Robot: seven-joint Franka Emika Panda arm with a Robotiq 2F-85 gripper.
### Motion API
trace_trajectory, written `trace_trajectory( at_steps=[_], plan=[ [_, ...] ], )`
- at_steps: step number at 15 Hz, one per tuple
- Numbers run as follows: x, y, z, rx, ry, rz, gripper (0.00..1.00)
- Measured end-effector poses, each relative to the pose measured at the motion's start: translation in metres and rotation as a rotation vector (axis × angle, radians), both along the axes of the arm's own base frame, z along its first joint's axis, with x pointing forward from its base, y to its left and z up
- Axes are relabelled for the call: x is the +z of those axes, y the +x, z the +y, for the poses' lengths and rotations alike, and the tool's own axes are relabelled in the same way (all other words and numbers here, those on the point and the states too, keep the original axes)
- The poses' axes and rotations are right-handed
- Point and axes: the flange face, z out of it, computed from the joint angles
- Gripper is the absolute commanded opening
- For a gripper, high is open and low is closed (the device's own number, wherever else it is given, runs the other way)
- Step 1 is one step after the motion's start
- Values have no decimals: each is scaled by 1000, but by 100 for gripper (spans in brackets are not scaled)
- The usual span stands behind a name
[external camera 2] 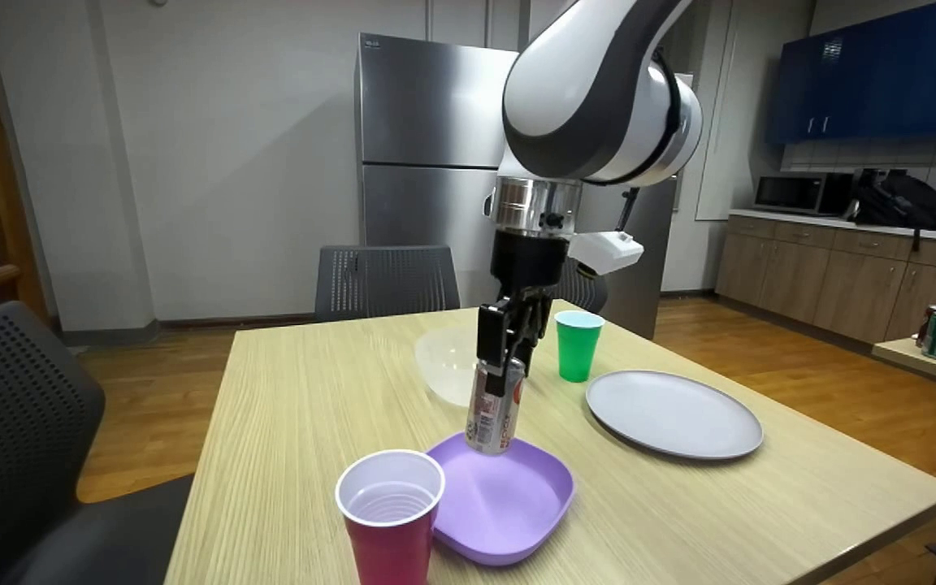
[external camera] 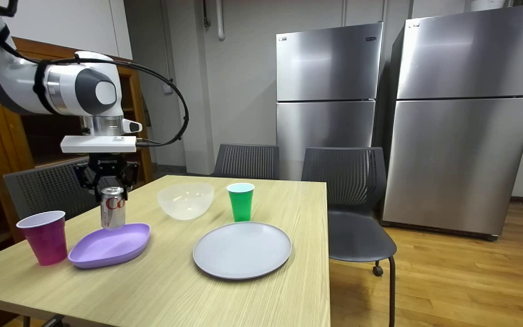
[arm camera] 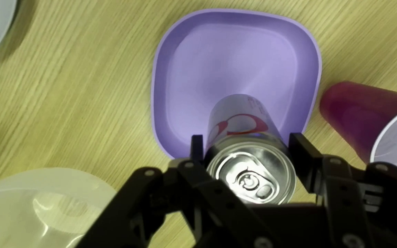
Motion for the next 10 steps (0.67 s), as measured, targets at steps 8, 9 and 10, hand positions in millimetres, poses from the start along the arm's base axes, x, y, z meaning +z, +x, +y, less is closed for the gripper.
trace_trajectory(
  at_steps=[8,9,10],
  plan=[
    [-29,17,24,-92,-62,28,38],
    [-35,19,23,-104,-67,35,38],
    [-40,21,22,-118,-71,42,38]
  ],
)
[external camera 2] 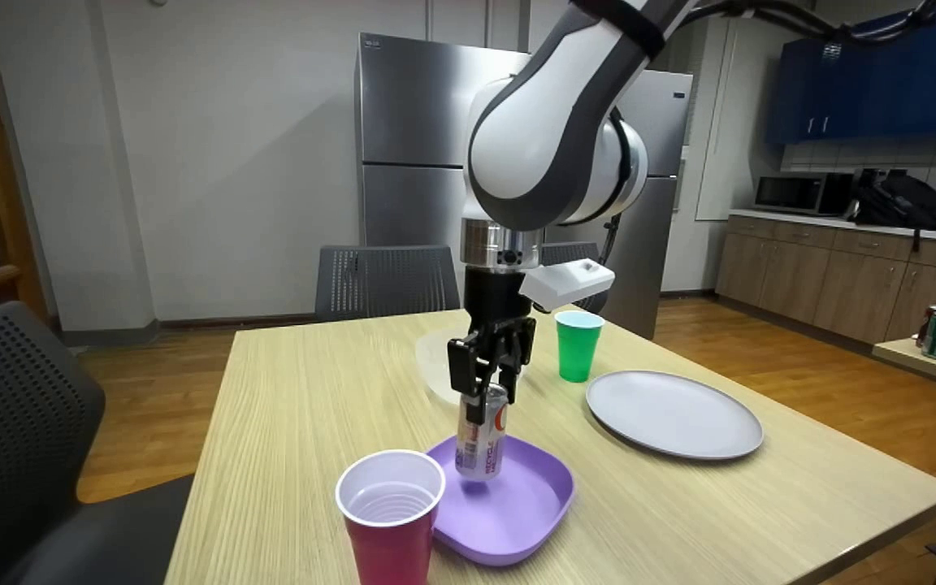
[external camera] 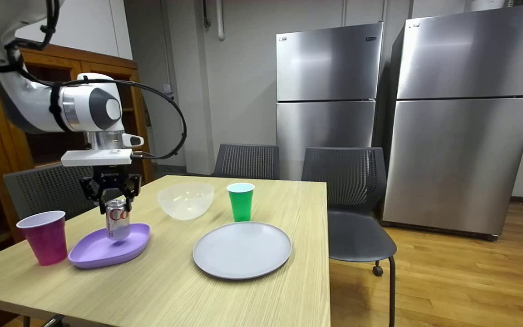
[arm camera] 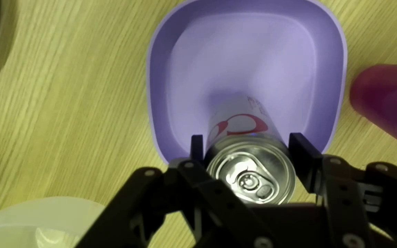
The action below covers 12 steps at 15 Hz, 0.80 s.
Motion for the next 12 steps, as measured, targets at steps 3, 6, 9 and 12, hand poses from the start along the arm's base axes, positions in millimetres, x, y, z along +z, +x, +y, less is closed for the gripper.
trace_trajectory(
  at_steps=[3,6,9,12],
  plan=[
    [-14,4,-4,-29,-7,19,38],
    [-18,7,-5,-39,-7,22,38],
    [-19,8,-5,-40,-7,22,96],
    [-18,8,-2,-36,-7,21,100]
  ],
)
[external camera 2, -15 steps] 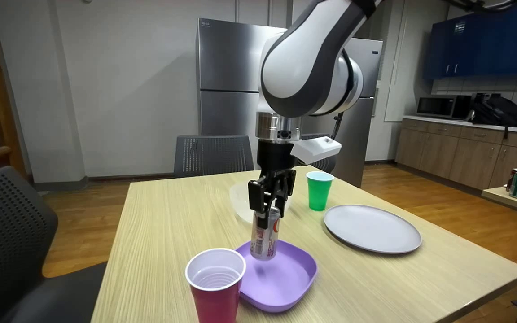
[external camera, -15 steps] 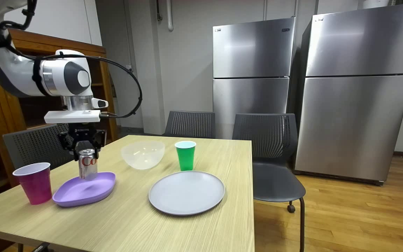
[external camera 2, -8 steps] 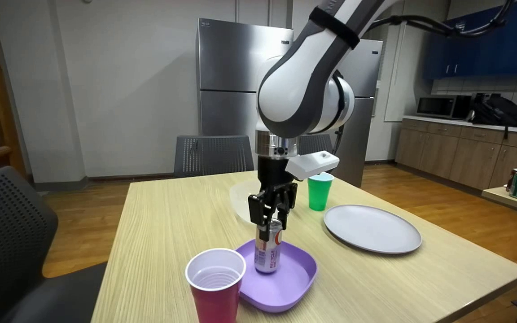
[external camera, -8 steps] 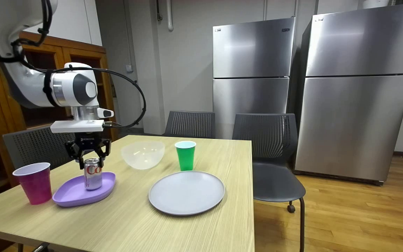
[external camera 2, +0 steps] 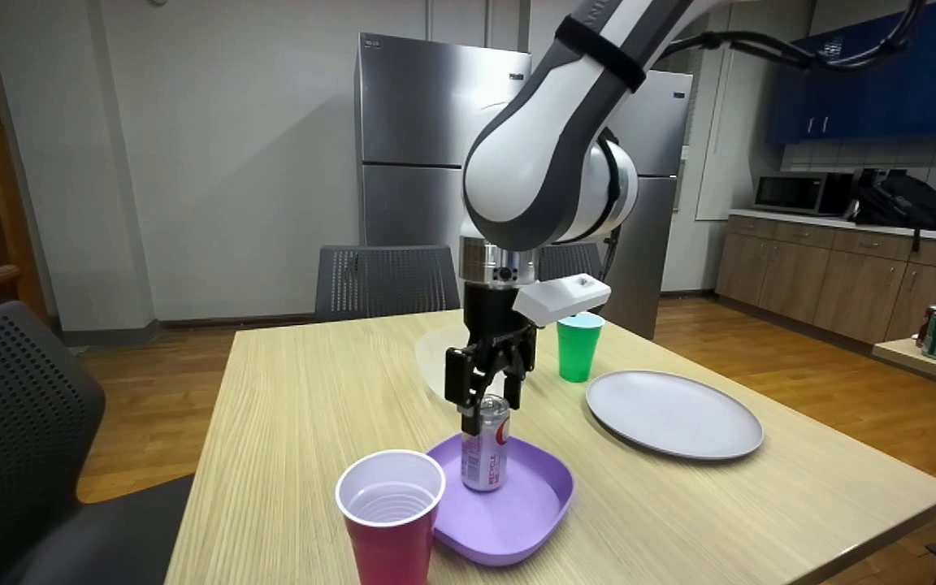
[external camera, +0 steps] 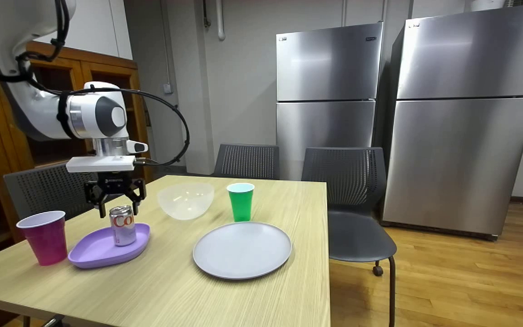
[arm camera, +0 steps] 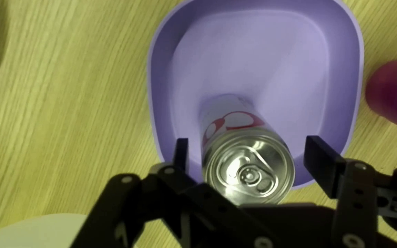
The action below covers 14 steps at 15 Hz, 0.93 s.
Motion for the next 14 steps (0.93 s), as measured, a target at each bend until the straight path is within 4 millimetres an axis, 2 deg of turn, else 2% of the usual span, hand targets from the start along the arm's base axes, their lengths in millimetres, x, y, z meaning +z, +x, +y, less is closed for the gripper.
trace_trajectory(
  at_steps=[4,11,14],
  plan=[
    [8,0,3,6,3,-11,100],
    [52,2,1,5,0,-51,100],
    [54,0,0,5,-2,-51,100]
  ],
)
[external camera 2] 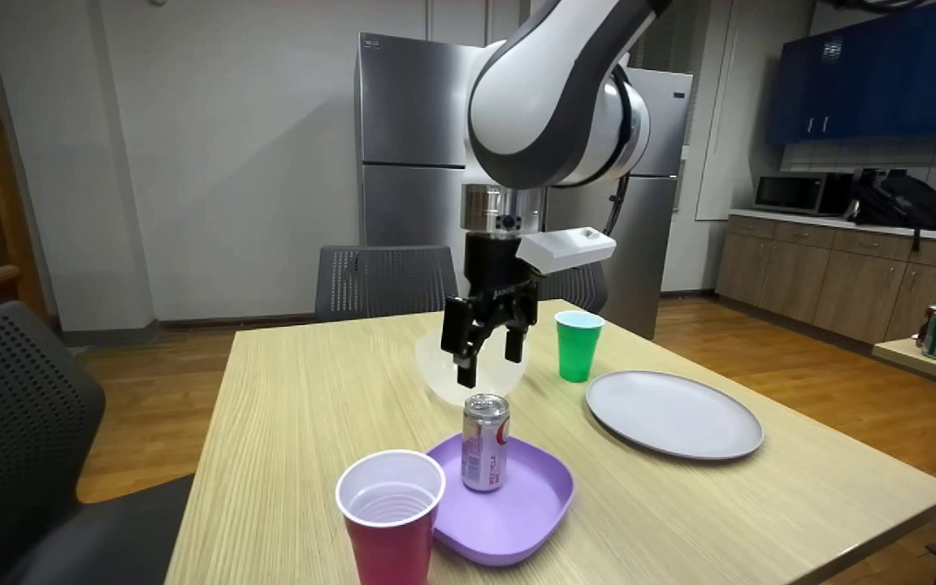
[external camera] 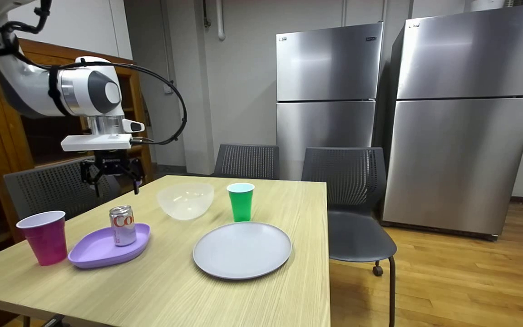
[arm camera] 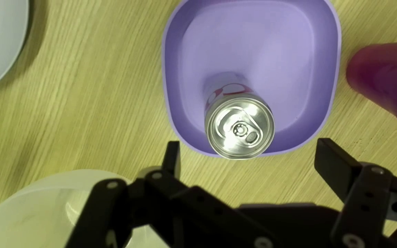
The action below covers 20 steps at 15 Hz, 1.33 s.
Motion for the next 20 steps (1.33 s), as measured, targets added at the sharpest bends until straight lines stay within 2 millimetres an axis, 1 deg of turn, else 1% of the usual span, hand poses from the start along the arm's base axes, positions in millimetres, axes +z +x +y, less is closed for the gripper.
trace_trajectory(
  at_steps=[9,11,13,16,18,20],
  plan=[
    [-1,-1,0,0,0,2,100],
    [2,1,1,0,3,-6,100],
    [10,3,5,8,10,-22,100],
    [30,1,20,50,27,-59,100],
    [42,-4,35,90,40,-78,100],
    [50,-11,54,142,52,-90,100]
  ],
)
